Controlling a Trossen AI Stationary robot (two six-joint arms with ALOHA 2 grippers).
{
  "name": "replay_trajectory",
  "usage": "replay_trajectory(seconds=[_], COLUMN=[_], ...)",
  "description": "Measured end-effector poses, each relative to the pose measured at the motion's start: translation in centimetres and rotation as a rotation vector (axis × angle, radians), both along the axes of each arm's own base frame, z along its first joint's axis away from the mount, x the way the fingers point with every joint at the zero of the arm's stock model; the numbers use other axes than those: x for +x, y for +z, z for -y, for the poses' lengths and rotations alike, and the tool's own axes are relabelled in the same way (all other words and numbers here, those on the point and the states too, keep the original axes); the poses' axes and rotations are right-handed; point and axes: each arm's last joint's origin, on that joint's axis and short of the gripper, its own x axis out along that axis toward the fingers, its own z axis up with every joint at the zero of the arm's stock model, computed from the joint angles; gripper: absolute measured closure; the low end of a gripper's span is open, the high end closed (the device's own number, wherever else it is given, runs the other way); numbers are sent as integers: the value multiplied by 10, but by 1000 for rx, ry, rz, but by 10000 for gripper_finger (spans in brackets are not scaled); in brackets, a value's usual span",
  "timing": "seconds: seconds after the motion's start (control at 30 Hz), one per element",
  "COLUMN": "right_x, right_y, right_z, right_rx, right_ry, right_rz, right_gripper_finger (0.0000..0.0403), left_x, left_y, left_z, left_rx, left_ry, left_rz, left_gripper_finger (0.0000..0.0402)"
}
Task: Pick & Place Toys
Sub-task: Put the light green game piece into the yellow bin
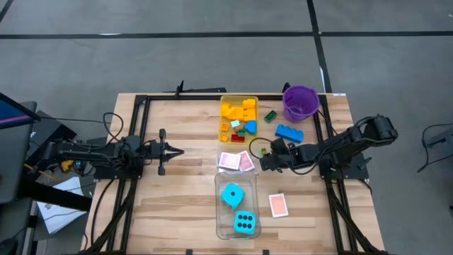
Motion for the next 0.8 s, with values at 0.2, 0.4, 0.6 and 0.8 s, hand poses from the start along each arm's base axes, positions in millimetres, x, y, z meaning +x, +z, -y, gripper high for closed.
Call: replay_trajectory(seconds=[0.2, 0.4, 0.6, 0.8], right_x=[-8, -19, -30, -37], right_y=[3, 6, 10, 16], right_z=[1, -2, -9, -17], right_rx=[-1, 10, 22, -1], right_ry=[-7, -38, -59, -65], right_rz=[-48, -96, -127, -90], right_gripper_finger=[207, 207, 207, 207], left_x=[0, 0, 0, 0], left_y=[0, 1, 1, 1], left_z=[0, 0, 0, 0], left_rx=[0, 0, 0, 0], left_ry=[1, 0, 0, 1], left_rz=[0, 11, 14, 14], left_gripper_finger=[385, 385, 385, 385])
